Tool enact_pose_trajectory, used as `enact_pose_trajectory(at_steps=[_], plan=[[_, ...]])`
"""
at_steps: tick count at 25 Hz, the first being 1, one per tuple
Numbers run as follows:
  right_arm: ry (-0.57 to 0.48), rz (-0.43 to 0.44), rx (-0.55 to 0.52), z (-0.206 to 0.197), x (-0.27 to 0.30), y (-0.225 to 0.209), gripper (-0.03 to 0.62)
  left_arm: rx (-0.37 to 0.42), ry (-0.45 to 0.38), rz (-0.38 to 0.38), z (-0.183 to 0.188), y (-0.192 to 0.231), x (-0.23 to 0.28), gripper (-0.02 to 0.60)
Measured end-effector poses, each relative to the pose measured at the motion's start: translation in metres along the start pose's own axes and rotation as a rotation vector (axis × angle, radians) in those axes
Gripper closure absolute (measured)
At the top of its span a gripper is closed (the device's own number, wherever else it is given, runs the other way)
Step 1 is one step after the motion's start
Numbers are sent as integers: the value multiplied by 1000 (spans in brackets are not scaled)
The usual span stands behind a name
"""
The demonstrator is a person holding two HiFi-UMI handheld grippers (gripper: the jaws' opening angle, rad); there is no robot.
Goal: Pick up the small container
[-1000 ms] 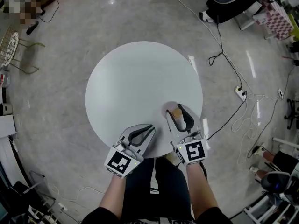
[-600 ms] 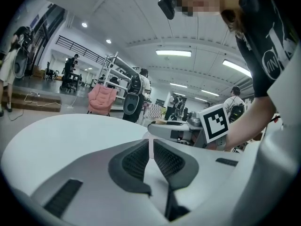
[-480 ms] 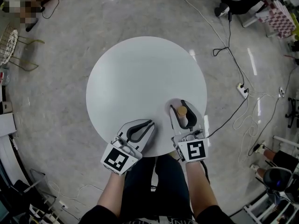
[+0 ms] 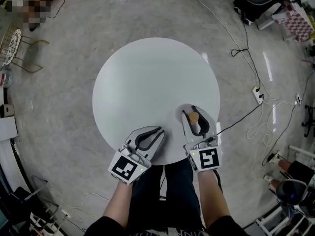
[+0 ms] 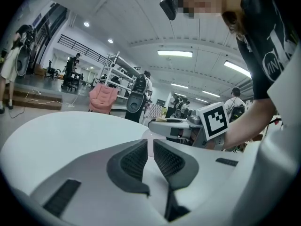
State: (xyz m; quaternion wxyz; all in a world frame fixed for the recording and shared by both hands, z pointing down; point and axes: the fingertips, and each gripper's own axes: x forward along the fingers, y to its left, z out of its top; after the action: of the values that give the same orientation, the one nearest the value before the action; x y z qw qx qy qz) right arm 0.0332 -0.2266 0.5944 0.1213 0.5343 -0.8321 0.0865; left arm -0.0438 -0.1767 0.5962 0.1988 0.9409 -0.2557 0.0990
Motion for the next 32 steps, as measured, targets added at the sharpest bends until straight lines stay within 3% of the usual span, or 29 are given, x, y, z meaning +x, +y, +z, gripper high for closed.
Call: enact_pose_trajectory(at_steps=[6,11,16,17,18,19,23,32], plan=[[14,56,5,8,-2,-2,464,15,26,13,1,2,12,554],[7,119,-11,24,-2,0,464,14,1,28,7,3,24,554],[-18,165,-10,46,0,2,464,7,25,-7,5,5,34,551],[-23,174,-10,51,-1,3,464,4,27,-18,5,4,37,534],[-26,182,-9,56,-1,4,464,1,31,-27,5,3,40,454],[-29,190,-11,60,-1,5,464,2,34,-34,4,2,42,422],[-54,234,-42,80,-4,8,464,45,30,-41,10,-3,51,417],[-26,317,-50,100,-10,20,464,181,58,-36,27,-11,66,308]])
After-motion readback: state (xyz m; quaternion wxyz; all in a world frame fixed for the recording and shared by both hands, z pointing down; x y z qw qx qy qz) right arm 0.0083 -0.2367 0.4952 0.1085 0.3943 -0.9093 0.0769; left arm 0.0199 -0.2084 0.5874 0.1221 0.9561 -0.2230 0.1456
